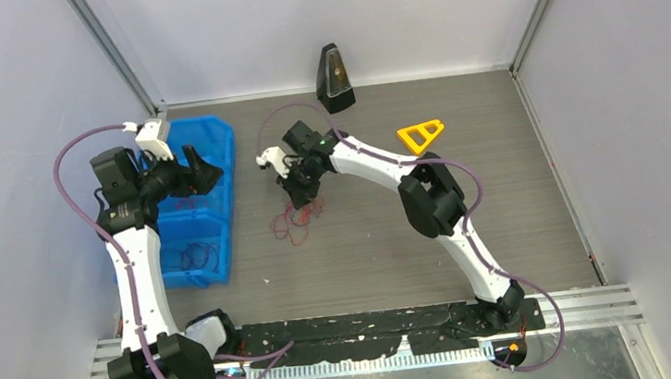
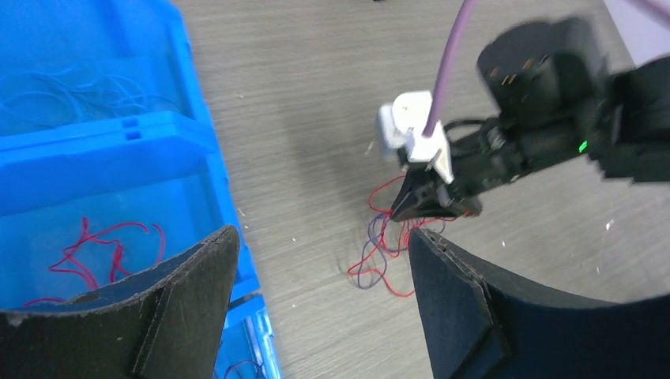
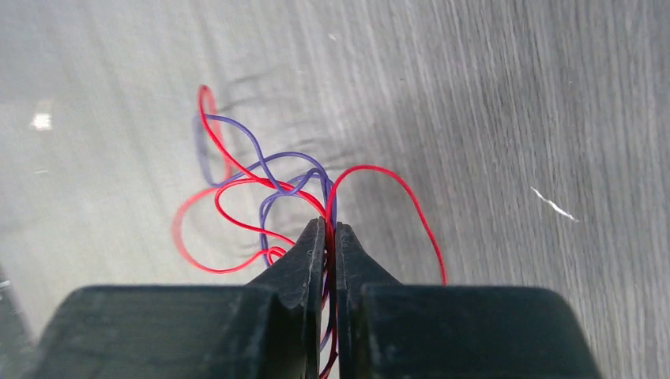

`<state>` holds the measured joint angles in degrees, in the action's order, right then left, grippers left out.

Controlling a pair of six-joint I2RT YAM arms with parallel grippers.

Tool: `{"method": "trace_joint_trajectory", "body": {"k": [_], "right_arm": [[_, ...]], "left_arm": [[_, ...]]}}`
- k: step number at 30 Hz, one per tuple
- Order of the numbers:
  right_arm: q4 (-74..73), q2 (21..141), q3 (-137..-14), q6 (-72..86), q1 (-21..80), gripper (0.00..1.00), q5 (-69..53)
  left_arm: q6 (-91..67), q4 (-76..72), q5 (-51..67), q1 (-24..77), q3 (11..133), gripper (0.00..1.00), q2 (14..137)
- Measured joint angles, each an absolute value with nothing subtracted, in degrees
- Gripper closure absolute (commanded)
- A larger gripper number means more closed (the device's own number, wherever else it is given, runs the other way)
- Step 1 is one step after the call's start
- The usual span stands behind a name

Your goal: Untangle the cables

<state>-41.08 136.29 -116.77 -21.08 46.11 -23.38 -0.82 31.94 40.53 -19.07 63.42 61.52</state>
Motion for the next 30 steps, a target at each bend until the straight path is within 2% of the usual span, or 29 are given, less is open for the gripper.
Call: {"method": "trace_joint_trajectory", "body": {"k": [6,11,18,21,24,27,30], "right_arm": [[-42.04,126.67,-116.75,-16.78,41.89,0.95,-37.52],[-36.51,116.22,-114.45,-10.57,35.09,0.94,-50.59],[-23.42,106.87,-104.33,-0.19,32.34,0.94,-64.16],[-14.55,105.6,-99.59,6.76,33.08,0.94,-67.42],[-6.81,105.08,-95.94,13.34,33.54,0.94,-68.97],[-2.37,104.81,-94.48,17.19,33.52,0.94,-69.32],[0.3,104.12,-93.73,19.22,33.52,0.94,-69.3]], "left_arm": [[5.52,31.59,45.41,-16.91,56.62,0.16,58.94],[13.65,30.87,48.31,-14.55,50.52,0.14,54.17],[20.56,26.35,49.5,-5.96,47.66,0.23,51.99],[18.2,20.38,48.82,0.56,46.06,0.32,51.86],[13.15,13.52,47.97,5.54,44.91,0.34,52.14],[7.38,7.03,47.37,8.8,44.82,0.33,52.45],[1.28,1.32,47.27,10.72,44.84,0.27,52.49]]}}
